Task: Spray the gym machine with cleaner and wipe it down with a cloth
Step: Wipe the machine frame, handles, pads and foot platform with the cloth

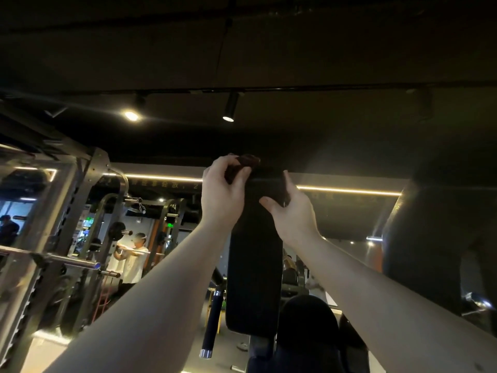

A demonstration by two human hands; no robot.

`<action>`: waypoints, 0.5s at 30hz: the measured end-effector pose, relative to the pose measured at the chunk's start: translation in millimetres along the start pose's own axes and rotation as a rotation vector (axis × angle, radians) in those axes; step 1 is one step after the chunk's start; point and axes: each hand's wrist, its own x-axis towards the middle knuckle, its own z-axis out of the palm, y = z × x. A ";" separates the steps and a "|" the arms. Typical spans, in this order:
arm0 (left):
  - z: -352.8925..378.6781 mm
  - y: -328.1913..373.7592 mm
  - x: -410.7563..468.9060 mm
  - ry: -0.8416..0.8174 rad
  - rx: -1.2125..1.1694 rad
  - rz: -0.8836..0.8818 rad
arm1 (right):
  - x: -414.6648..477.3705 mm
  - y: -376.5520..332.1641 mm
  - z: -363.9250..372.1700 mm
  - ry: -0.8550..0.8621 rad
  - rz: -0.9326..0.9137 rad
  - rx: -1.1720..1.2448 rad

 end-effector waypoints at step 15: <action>2.6 -15.1 -33.1 0.142 -0.186 -0.078 | -17.2 29.0 17.0 0.010 0.071 -0.030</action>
